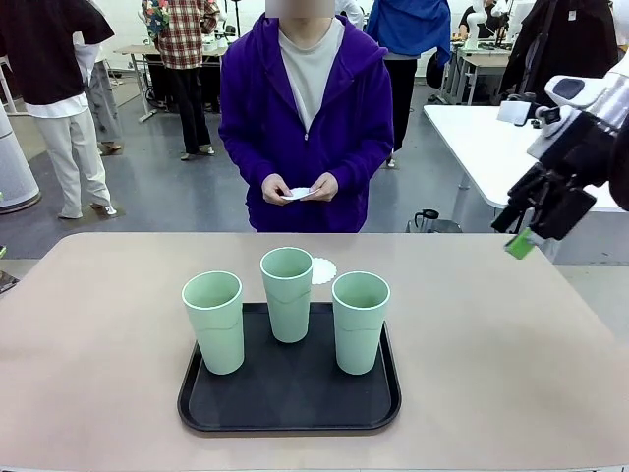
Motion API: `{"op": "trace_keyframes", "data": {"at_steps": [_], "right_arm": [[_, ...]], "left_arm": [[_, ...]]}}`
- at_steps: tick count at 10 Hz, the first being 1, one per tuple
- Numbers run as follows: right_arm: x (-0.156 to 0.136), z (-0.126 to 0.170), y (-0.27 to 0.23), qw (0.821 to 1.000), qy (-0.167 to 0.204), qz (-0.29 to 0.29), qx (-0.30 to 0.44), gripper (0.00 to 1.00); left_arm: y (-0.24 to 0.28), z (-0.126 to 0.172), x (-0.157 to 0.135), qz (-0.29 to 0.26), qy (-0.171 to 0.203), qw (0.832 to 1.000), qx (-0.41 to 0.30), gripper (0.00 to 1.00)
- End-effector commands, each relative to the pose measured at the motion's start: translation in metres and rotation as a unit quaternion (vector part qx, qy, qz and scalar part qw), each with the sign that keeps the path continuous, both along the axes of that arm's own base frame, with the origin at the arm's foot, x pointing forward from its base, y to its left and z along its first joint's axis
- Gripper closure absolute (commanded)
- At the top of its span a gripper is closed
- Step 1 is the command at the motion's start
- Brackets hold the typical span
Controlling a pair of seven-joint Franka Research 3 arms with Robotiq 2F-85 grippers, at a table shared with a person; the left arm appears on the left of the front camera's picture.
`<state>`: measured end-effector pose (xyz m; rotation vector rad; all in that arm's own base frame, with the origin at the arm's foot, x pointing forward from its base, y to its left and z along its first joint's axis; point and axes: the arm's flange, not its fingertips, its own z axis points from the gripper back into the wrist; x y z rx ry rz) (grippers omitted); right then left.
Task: Place coasters on the table and set cups on them.
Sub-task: Pick up one Reusable plastic cup and place it on a coaster set by the human.
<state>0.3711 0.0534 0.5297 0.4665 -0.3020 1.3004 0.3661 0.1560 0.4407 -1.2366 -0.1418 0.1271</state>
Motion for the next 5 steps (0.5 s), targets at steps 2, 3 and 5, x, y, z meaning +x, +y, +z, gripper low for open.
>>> {"op": "trace_keyframes", "data": {"at_steps": [2, 3, 5], "right_arm": [[-0.014, -0.019, 0.002, 0.998, -0.019, -0.018, 0.065, 0.0], [-0.002, -0.005, 0.006, 1.0, -0.015, -0.008, 0.012, 0.0], [-0.002, -0.005, 0.006, 1.0, -0.015, -0.008, 0.012, 0.0]], "left_arm": [[-0.001, 0.001, 0.0, 0.001, -0.004, 1.0, -0.005, 0.0], [-0.001, 0.001, 0.0, 0.001, -0.004, 1.0, -0.005, 0.0], [-0.001, 0.001, 0.0, 0.001, -0.004, 1.0, -0.005, 0.0]]}}
